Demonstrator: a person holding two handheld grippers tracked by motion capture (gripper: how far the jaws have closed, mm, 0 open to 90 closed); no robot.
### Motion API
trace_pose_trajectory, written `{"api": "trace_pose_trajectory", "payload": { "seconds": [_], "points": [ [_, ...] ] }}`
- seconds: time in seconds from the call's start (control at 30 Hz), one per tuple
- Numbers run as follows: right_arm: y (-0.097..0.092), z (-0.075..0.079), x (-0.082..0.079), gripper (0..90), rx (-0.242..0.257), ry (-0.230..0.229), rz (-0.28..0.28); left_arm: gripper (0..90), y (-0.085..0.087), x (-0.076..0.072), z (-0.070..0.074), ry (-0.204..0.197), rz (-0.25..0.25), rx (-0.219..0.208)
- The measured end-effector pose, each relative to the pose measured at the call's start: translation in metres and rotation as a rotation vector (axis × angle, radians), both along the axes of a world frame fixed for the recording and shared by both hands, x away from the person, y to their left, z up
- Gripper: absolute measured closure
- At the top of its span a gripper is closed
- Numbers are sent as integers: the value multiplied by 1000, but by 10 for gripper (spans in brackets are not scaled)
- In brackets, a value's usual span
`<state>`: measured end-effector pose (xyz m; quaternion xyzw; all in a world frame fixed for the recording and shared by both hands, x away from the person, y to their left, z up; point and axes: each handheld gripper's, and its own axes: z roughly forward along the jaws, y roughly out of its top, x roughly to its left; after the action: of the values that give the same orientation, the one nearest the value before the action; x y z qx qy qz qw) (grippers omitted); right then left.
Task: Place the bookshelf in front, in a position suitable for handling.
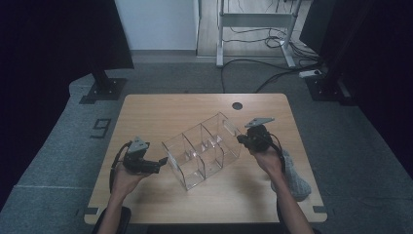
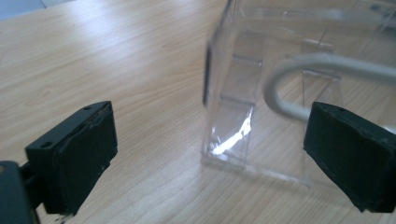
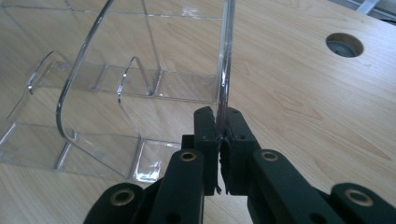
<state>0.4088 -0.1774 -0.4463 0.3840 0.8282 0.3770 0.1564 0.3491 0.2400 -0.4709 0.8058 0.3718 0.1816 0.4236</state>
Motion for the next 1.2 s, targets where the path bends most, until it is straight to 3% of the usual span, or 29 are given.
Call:
{"api": "trace_pose_trajectory", "payload": {
  "seconds": [0.1,0.6,0.93,1.03,1.2],
  "points": [
    [4,1,1,863,-6,1,13,51,-2,-2,1,-12,-24,3],
    [11,3,2,856,-27,16,66,179,-6,-5,10,14,-135,65],
    [13,5,4,840,-41,41,73,385,-8,-8,15,27,-197,91],
    [13,6,2,779,-44,47,83,411,-9,-9,16,30,-200,94],
    [13,12,-6,592,-45,48,87,416,-9,-10,16,30,-193,89]
  ]
}}
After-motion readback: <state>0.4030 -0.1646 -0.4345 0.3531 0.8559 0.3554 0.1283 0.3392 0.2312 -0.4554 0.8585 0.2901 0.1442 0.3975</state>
